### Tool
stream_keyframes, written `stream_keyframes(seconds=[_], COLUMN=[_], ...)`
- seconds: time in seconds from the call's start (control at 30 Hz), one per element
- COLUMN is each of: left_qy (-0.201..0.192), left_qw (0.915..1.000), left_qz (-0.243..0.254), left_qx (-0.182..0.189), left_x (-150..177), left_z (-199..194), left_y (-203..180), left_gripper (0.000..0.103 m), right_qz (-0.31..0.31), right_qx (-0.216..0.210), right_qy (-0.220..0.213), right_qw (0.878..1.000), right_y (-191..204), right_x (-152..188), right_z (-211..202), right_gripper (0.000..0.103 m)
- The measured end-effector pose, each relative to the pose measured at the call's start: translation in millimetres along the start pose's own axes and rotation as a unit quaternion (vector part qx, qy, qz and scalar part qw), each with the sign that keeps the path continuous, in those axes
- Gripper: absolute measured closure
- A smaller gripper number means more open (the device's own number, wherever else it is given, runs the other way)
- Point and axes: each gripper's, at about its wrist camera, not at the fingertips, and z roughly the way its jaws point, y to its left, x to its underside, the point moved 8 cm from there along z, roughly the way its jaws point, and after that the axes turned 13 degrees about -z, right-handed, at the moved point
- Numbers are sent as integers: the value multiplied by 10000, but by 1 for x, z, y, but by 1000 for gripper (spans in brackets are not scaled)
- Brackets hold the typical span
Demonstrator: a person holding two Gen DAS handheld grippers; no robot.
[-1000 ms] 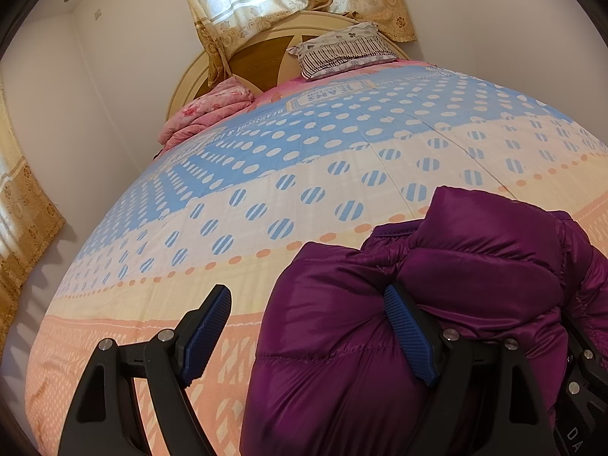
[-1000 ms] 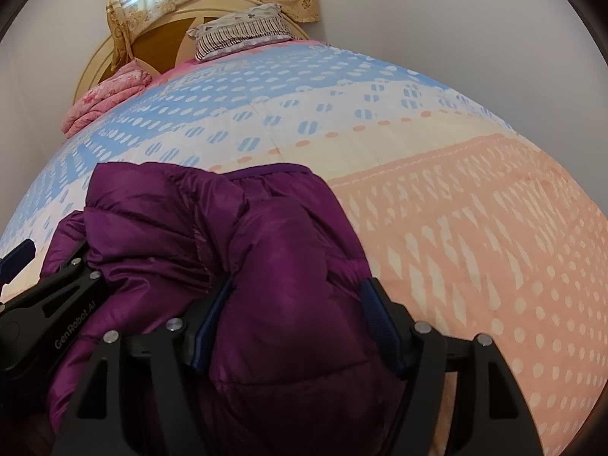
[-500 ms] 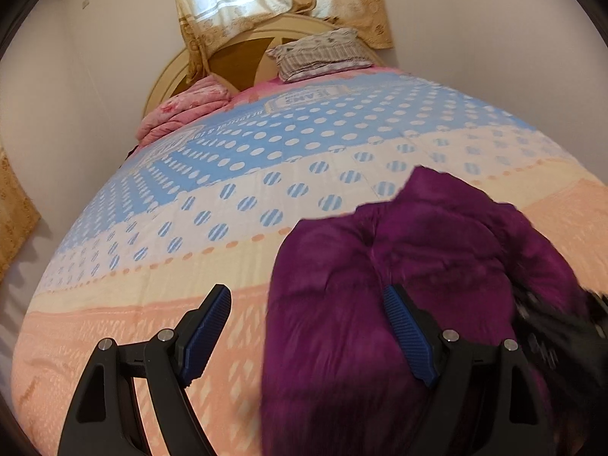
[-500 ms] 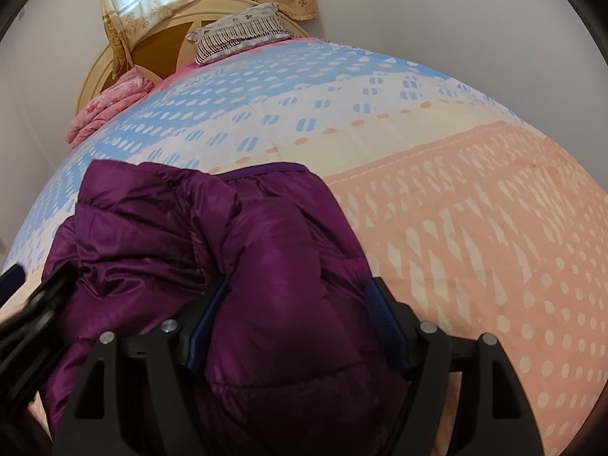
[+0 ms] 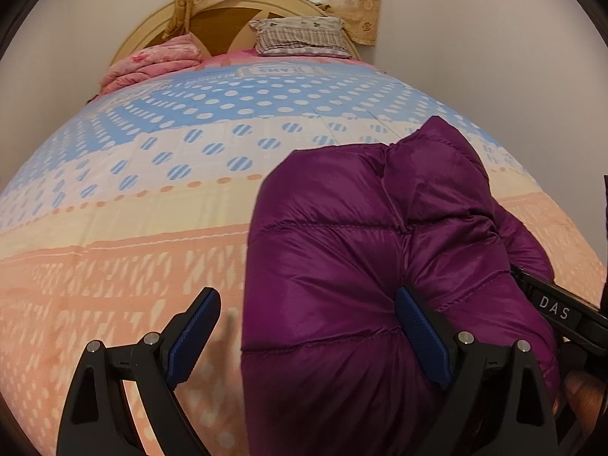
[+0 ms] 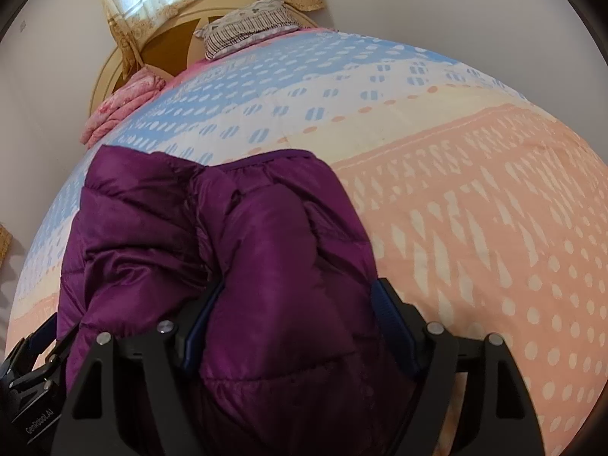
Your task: Fold large clothes
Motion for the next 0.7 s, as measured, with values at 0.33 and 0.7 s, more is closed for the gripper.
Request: stream_keyframes(seconds=[0.33, 0.7], left_qy=[-206, -1357], left_qw=[9981, 9852], left_qz=[542, 1048], left_qx=[209, -52], left_x=[5, -10], left_z=[-15, -127], left_y=[-25, -17], left_gripper=[61, 86], right_qz=[-154, -809], right_qx=[-563, -932], right_qy=[-273, -1030], right_qw=[9979, 9870], right_y=[13, 59], right_x=[-1, -5], right_z=[-7, -72], right_gripper=[61, 82])
